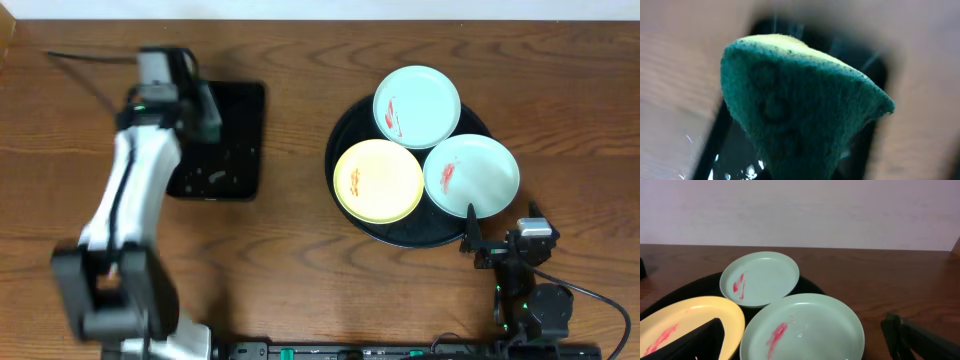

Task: Clean dirty plates on tray and stack at the side
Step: 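Lift the sponge with the left gripper and carry it toward the plates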

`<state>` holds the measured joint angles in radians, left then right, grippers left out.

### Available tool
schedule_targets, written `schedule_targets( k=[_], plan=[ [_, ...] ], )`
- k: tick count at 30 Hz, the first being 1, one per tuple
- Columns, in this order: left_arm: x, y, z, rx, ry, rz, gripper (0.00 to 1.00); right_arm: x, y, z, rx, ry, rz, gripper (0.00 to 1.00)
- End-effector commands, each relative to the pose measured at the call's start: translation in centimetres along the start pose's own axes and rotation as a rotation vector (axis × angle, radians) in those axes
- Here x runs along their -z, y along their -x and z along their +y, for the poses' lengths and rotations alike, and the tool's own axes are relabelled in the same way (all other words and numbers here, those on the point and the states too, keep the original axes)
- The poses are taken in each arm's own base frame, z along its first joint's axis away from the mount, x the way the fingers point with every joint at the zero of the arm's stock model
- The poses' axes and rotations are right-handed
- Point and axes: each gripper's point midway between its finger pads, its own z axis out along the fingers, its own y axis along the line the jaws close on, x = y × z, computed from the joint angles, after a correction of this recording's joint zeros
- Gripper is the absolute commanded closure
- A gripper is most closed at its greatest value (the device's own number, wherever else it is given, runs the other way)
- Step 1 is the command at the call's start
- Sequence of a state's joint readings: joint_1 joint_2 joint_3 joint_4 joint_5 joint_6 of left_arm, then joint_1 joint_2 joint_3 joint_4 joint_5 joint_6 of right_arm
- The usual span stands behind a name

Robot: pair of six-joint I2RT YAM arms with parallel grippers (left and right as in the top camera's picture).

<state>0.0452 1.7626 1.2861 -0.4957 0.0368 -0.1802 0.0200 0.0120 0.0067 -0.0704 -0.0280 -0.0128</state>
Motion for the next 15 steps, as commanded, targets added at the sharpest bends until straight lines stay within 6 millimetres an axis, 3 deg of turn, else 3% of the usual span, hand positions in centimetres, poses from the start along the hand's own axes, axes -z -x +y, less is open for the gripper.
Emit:
schedule_targets(
  k=[1, 3, 5, 9, 11, 15],
  plan=[
    [-0.9, -0.7, 1.1, -0.07, 0.051, 0.029, 0.93, 0.0, 0.0, 0.1, 0.015, 0.005, -0.001, 0.01],
    [0.9, 0.9, 0.7, -0.067, 0.038, -0.029, 0.93, 0.0, 0.0, 0.1, 0.015, 0.005, -0.001, 0.01],
    [3.9, 3.0, 0.1, -0.063, 0.015, -0.116, 0.92, 0.0, 0.0, 0.1, 0.015, 0.005, -0.001, 0.01],
    [12.3, 6.4, -2.4, -0.055, -0.14, -0.326, 0.92, 0.0, 0.0, 0.1, 0.015, 0.005, -0.001, 0.01],
    [17.0, 7.1, -4.0, -0.041, -0.255, -0.422, 0.85, 0.0, 0.0, 0.1, 0.015, 0.005, -0.001, 0.01],
    [23.1, 6.3, -5.9, -0.032, -0.41, -0.498, 0.83, 0.0, 0.0, 0.1, 0.015, 0.005, -0.001, 0.01]
  ],
)
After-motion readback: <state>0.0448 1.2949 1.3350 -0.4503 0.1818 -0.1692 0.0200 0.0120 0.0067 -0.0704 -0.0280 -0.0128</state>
